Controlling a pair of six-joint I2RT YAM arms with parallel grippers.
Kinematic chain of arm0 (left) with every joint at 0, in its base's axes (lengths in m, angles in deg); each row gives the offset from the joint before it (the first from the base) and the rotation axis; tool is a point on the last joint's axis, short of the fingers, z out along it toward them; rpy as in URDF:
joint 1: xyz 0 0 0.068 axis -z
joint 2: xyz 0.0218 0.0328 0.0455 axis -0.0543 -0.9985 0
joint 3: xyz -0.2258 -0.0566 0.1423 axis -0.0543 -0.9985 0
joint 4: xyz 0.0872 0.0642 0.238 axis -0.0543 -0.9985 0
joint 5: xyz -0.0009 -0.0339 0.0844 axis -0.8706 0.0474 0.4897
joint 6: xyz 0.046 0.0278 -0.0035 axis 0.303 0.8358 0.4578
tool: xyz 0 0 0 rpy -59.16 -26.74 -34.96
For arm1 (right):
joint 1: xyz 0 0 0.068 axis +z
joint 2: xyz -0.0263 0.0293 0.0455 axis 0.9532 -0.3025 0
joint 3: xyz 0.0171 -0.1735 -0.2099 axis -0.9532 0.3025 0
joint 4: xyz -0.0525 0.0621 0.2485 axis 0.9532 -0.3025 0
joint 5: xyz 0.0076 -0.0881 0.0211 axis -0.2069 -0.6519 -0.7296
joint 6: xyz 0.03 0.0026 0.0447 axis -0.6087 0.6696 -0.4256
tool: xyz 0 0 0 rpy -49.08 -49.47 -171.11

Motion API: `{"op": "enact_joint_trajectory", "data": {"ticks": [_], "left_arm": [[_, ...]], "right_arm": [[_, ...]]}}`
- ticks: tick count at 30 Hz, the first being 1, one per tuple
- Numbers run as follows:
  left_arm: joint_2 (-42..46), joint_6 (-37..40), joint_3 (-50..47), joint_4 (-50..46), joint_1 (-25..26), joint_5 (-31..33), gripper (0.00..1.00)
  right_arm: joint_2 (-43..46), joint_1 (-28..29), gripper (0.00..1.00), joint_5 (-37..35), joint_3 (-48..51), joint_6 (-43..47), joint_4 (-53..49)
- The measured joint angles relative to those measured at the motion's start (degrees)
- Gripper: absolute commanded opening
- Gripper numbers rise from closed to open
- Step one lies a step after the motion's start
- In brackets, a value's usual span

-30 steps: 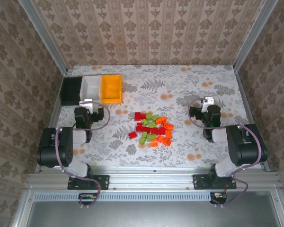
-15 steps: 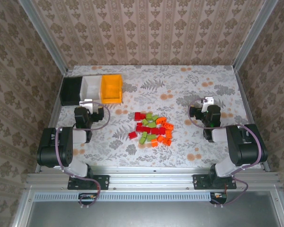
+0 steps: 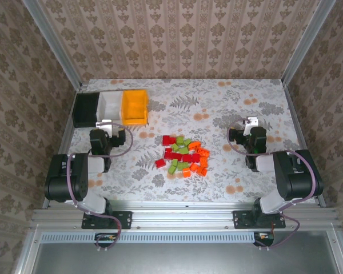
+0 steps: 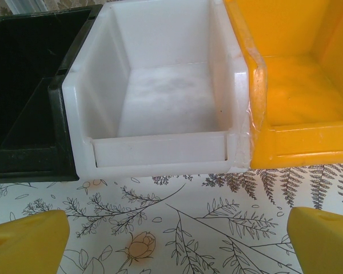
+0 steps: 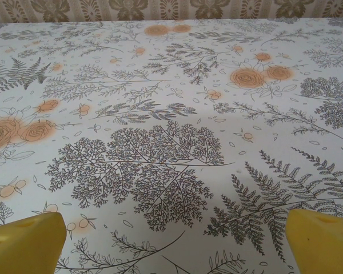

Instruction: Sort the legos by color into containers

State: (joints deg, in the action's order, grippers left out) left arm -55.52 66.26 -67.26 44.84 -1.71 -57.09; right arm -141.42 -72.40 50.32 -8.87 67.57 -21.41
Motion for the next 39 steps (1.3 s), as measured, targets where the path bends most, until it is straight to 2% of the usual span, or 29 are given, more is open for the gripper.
{"op": "enact_joint_trajectory", "data": {"ticks": [6,9,14,19,21,23,26,28,32,36,39], "left_arm": [[0.1,0.2,0.1,-0.2,0.0,0.1,1.00],[4.2,0.7,2.8,-9.7,1.7,2.8,1.00],[16.0,1.1,18.3,-28.6,10.1,8.0,1.00],[17.3,-2.2,33.8,-35.9,16.8,11.4,1.00],[15.1,-8.5,36.4,-36.4,15.5,9.7,1.00],[10.2,-14.7,39.1,-36.7,11.5,3.7,1.00],[-4.3,-22.2,48.2,-40.8,4.6,-8.4,1.00],[-12.3,-25.0,52.2,-43.7,2.3,-12.7,1.00],[-16.8,-27.2,52.4,-50.3,4.1,-13.8,1.00],[-18.1,-28.4,55.5,-53.0,7.1,-16.7,0.99],[-20.7,-27.9,61.3,-56.0,9.4,-15.7,0.91]], "right_arm": [[0.0,0.0,1.00,0.0,0.0,0.0,0.0],[0.0,0.0,1.00,0.0,0.0,0.0,0.0],[0.0,0.0,1.00,0.0,0.0,0.0,0.0],[0.0,0.0,1.00,0.0,0.0,0.0,0.0],[0.0,0.0,1.00,0.0,0.0,0.0,0.0],[0.0,0.0,1.00,0.0,0.0,0.0,0.0],[0.0,0.0,1.00,0.0,0.0,0.0,0.0],[0.0,0.0,1.00,0.0,0.0,0.0,0.0],[0.9,1.5,1.00,-2.4,-0.3,0.1,-1.9],[8.8,8.3,1.00,-10.0,-7.1,2.3,-17.2],[13.8,11.7,1.00,-13.5,-17.2,-0.2,-27.9]]}}
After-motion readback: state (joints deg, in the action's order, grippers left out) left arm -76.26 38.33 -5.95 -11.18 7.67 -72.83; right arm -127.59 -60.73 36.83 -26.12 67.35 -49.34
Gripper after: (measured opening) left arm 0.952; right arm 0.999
